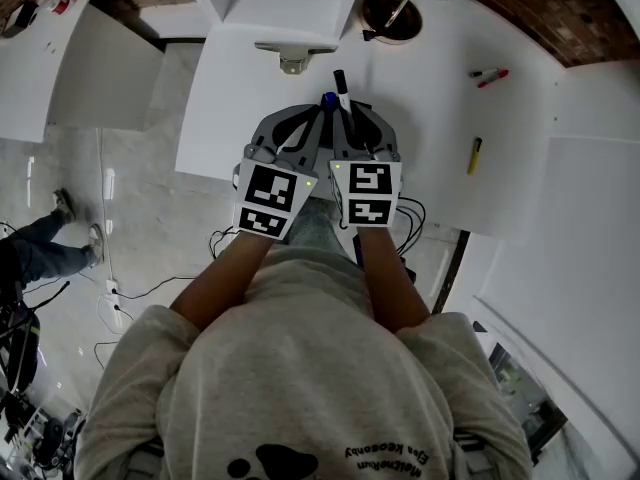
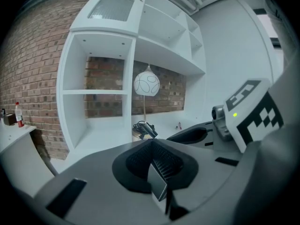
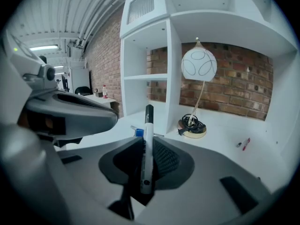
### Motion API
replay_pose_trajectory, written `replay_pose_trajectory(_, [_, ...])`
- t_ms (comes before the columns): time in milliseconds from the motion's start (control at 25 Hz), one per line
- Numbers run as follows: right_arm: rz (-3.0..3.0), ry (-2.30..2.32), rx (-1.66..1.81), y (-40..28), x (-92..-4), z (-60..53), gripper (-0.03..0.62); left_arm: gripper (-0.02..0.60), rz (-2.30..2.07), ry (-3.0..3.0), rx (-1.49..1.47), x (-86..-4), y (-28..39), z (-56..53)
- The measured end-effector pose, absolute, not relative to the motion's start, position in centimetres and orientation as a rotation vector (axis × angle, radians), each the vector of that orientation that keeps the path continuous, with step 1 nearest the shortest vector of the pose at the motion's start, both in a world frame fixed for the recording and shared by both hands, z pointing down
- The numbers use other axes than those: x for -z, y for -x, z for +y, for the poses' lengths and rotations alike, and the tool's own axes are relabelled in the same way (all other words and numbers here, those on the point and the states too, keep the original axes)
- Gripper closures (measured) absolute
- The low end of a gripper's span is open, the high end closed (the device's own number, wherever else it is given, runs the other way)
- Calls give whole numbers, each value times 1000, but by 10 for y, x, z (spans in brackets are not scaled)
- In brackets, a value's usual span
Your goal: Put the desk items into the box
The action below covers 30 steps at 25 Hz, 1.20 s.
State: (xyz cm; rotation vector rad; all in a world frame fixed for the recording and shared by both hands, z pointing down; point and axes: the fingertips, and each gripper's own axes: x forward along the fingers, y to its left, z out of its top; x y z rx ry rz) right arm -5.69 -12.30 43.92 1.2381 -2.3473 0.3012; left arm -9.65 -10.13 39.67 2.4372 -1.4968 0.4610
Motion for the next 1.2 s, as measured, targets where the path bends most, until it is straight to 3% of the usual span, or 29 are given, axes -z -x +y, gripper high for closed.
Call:
replay_pose_trajectory(240, [-2258,-1112,-462,62,-449,-121,512,578,-1481,-2441,-459,-398,95,-101])
replay_pose_trajectory(400, [-2270,-1109,-491,61,-450,-118,474,577,-1476,-2442,-462,-398,95,-101])
replay_pose_trajectory(720, [-2407,-1319,-258,51,-411,-114,476,578,-1485,-2473,-446,-392,94,-99])
replay_pose_trajectory(880, [-2465,-1373,-159,49,-386,-111,541,577,-1480,-2510,-424,-381,89,-100])
replay_pose_trajectory(1200, [-2501,-1448,-141,29,-355,-110,575,577,-1432,-2594,-402,-358,67,-102])
